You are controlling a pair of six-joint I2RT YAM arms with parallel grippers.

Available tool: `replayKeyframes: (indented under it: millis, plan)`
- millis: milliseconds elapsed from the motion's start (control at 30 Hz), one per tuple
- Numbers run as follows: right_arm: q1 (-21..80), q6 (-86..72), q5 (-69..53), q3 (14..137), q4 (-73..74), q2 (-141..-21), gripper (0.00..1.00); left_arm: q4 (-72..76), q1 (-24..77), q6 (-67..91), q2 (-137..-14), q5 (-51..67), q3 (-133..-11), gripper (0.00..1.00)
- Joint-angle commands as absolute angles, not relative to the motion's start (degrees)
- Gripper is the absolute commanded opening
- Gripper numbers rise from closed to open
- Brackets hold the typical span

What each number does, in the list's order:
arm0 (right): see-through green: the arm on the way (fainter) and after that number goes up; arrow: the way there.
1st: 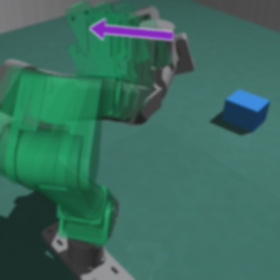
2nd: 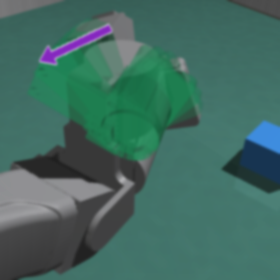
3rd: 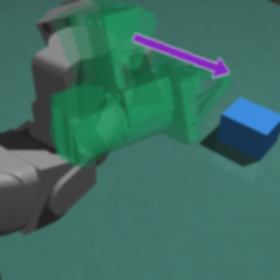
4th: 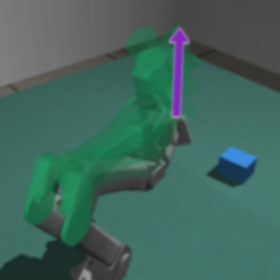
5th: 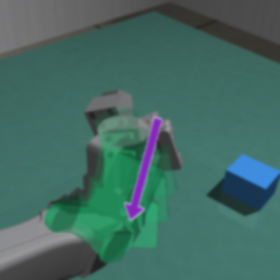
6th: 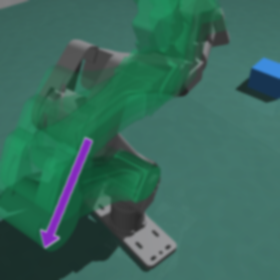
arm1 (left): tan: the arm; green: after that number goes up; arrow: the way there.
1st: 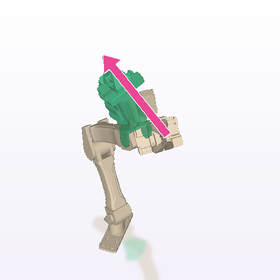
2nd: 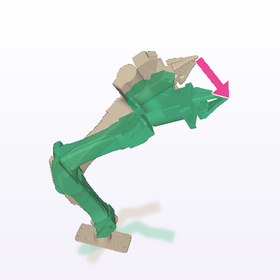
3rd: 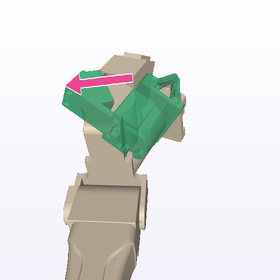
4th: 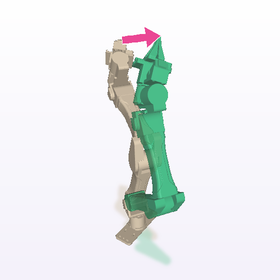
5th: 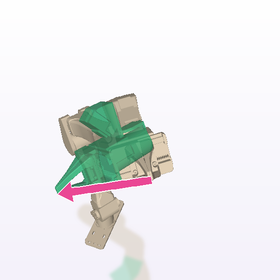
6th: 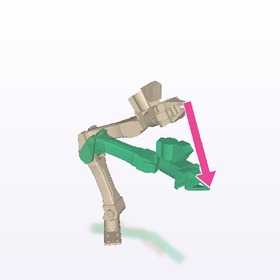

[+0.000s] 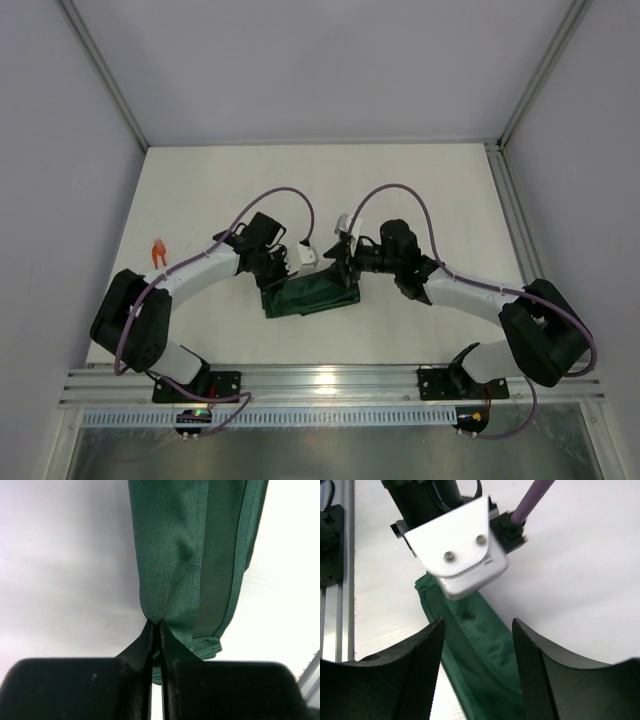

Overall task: Fold the napkin into a case and place the utensils inside
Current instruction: Turn over the smaller rectangle-folded napkin at the center of the board.

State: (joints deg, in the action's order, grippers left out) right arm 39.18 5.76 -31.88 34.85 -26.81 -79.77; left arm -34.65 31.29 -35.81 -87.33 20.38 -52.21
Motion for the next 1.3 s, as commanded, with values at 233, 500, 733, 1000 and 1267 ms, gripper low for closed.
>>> replayKeyframes:
  millis: [233,500,733,1000,1267]
  plan:
    - [28.74,37.86,-61.00,67.12,14.64,-96.04,0.62,-35.51,36.21,-47.46,-78.93,12.48,-52.65,0.00]
    - [32.42,43.41,-60.47,83.58,33.75,-111.08,0.65,-34.19,37.26,-48.34,-78.22,10.81,-52.03,0.00]
    - [36.56,35.87,-59.50,83.06,29.89,-116.63,0.65,-32.17,37.70,-47.72,-79.10,10.46,-50.98,0.00]
    - [38.67,25.94,-52.21,82.79,21.98,-120.23,0.62,-29.36,38.06,-47.37,-78.31,10.02,-49.66,0.00]
    - [39.29,21.10,-51.94,83.50,22.50,-122.52,0.29,-24.61,37.97,-45.09,-77.52,7.65,-48.43,0.00]
